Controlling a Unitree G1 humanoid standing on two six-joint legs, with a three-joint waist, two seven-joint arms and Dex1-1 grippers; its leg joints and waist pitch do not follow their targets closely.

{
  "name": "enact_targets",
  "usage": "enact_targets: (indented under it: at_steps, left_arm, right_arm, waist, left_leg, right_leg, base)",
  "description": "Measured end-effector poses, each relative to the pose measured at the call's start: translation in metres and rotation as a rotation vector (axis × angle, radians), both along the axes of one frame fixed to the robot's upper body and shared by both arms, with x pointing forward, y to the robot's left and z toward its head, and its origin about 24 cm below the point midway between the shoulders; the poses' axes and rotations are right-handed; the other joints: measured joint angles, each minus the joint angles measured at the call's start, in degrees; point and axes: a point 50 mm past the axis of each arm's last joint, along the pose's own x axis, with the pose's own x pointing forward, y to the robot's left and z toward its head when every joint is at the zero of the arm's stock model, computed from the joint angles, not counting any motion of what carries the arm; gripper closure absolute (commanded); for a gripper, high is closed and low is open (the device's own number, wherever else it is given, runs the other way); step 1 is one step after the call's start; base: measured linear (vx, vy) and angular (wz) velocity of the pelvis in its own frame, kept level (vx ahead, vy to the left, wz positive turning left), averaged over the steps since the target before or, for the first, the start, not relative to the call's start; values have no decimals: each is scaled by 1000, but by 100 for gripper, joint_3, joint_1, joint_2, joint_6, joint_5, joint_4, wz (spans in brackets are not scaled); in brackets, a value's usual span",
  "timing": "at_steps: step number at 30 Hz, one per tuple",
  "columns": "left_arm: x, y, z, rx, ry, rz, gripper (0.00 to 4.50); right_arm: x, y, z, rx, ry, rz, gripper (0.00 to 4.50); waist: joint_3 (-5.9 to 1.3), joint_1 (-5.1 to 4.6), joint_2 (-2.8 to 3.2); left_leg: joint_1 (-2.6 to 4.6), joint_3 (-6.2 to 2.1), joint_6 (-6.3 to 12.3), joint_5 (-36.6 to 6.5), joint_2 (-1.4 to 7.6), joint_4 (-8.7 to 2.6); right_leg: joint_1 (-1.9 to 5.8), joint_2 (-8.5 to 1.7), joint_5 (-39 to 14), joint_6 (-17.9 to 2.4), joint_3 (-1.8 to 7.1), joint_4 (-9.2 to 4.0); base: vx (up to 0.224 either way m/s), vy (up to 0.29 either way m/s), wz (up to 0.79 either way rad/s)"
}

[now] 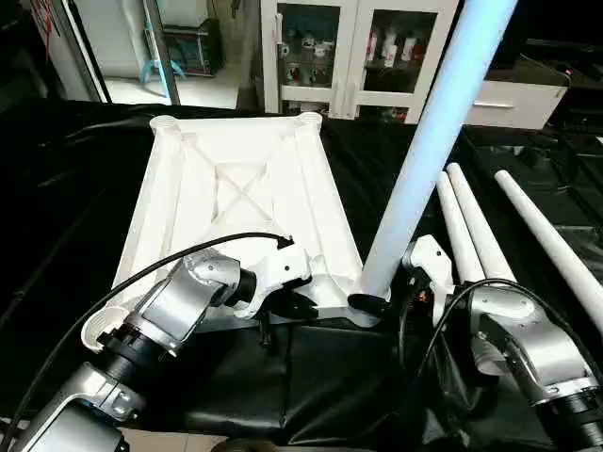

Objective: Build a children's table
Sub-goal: Rotate leg to tighten

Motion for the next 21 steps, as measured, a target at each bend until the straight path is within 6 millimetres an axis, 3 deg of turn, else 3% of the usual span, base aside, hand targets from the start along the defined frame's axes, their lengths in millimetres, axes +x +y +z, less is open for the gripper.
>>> enact_targets:
  at_steps: [3,9,17,21]
  left_arm:
    - [3,-1,-1,-3,-3,28,450]
    - [15,-2,-3,6,-27,132,450]
    - [24,-5,-5,5,-61,239,450]
    - [26,-6,-6,8,-68,266,450]
  right_arm:
    - [3,4,-4,20,0,-70,184]
    - [15,30,-11,111,26,-365,185]
    - [27,64,-11,29,-20,-715,186]
    - [31,72,-10,0,-28,-812,186]
  waist:
    - [-14,-33,-6]
    - [-21,-191,-42]
    - [-12,-390,-37]
    - [-8,-431,-29]
  left_leg:
    - [7,-1,0,0,1,2]
    - [19,-21,-2,0,1,10]
    - [-3,-151,-4,-1,-8,15]
    - [6,-151,-4,-2,-13,9]
  right_leg:
    - [2,0,1,1,-2,0]
    - [-1,0,-1,4,-27,-14]
    - [27,-9,-3,7,-172,-166]
    - [47,-8,-3,7,-175,-206]
  base:
    - [0,0,0]
    - [0,0,0]
    - [0,0,0]
    - [0,0,0]
